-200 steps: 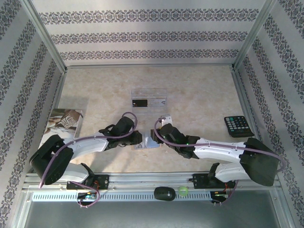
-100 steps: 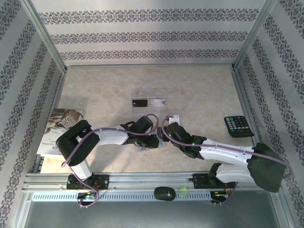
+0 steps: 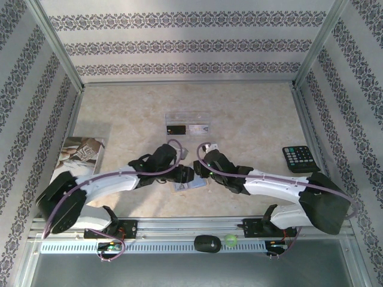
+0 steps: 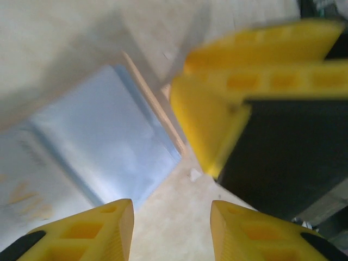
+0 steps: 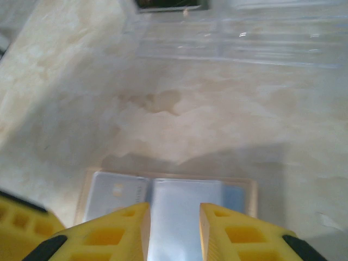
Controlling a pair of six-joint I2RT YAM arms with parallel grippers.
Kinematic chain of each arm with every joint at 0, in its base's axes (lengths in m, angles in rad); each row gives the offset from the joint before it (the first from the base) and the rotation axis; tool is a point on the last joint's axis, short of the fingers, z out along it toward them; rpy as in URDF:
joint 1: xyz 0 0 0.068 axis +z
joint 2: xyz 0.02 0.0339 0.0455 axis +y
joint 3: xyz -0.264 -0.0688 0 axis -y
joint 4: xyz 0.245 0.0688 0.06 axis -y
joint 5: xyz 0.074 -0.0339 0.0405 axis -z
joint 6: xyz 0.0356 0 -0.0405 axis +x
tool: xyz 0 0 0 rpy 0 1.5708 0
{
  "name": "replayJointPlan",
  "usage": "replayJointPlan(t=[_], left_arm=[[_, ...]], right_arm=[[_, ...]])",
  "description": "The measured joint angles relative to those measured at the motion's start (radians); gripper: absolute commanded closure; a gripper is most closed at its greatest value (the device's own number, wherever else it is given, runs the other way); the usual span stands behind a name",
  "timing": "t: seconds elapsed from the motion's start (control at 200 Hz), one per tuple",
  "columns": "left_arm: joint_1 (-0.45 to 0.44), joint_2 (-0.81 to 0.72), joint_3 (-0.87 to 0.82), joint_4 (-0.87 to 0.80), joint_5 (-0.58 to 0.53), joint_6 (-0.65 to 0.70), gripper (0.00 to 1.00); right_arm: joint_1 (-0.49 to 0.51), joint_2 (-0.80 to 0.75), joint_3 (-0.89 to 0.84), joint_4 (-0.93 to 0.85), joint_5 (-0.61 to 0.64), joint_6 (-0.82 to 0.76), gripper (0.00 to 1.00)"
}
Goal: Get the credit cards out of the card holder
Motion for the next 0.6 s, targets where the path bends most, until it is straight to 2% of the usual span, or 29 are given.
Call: replayJointPlan(t=[0.17, 0.37, 0.455, 0.6], left_arm=[[0.044, -0.024, -0.031, -0.069, -0.090, 0.000, 0.55], [0.044, 0.005, -0.081, -0.144, -0.179, 0.006, 0.53], [0.044, 0.009, -0.081, -0.158, -0.216, 0.015, 0.49], [0.042, 0.007, -0.081, -0.163, -0.254, 0.037, 0.43]], right_arm=[[0.002, 0.134, 0.071, -0.019, -0.106, 0.000, 0.81], [0.003, 0.235, 0.089, -0.126, -0.093, 0.054, 0.93], [0.004, 0.257, 0.126, -0.167, -0.076, 0.073, 0.91], [0.025, 0.265, 0.148, -0.210, -0.041, 0.075, 0.81]])
